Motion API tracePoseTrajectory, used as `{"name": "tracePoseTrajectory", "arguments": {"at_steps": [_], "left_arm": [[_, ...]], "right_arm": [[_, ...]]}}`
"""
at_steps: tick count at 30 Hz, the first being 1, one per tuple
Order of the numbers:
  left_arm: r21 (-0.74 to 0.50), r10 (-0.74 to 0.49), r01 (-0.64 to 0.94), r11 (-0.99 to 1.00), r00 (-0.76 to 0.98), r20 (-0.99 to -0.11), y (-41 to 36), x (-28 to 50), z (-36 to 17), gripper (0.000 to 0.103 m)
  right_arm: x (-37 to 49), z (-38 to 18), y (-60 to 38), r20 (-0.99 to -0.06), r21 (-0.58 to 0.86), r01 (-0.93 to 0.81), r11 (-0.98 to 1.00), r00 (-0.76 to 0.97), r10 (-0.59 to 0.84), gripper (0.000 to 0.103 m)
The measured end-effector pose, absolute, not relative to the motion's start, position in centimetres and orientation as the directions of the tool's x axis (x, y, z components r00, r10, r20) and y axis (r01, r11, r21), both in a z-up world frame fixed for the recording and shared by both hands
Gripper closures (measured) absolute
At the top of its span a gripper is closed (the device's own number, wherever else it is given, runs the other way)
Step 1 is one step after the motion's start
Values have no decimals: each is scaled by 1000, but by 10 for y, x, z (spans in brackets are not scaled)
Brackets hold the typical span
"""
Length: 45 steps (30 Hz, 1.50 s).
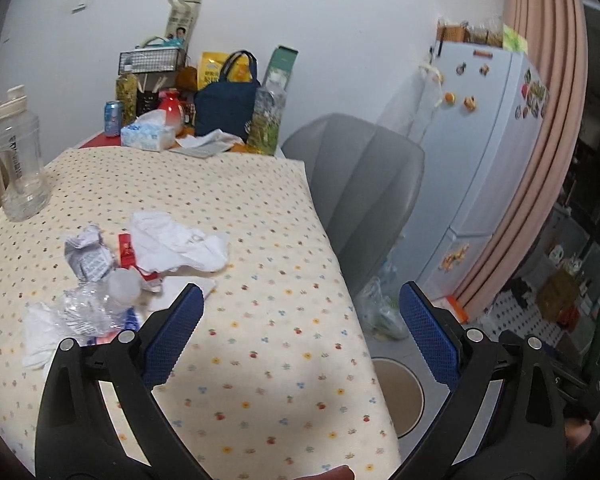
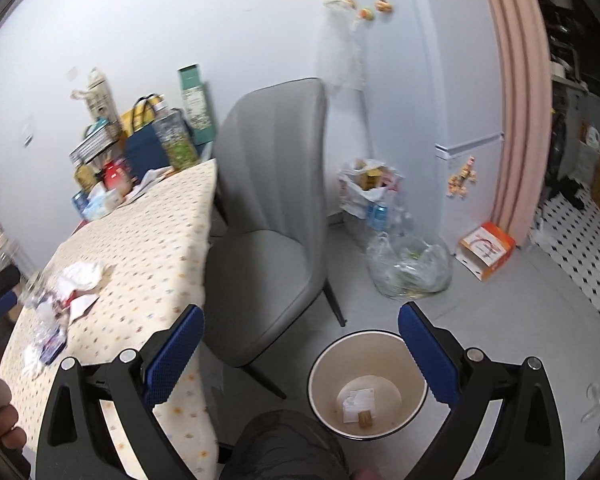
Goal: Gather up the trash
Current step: 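Move both tools back over the trash on the table, then close the left tool on the crumpled white tissue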
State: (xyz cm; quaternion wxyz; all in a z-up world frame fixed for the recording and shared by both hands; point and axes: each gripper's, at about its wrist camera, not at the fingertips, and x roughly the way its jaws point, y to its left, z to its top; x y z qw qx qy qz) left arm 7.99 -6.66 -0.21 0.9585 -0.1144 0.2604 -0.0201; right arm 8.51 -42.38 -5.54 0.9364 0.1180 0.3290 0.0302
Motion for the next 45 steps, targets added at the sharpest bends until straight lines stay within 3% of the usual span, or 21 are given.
{"name": "tracePoseTrajectory", "arguments": {"at_steps": [16,28,38,45], "left_arm": [[-266,-74,-66,962,873,-483,1,42,-17,6],[-378,-65,-156,913,858,-510,73,17,-43,7],[-348,-23,-246,905,787,-617,110,18,-74,27],[-251,61,-323,913,715,-697,124,24,-93,35]], "right_arm": [[80,-45,-340,-572,256,-187,948,762,305,8],[78,-37,-297,-558,288,-314,904,712,426,8],[81,-39,-266,-587,273,-375,886,665,462,8],[82,-46,-248,-607,272,-430,861,618,500,10]]}}
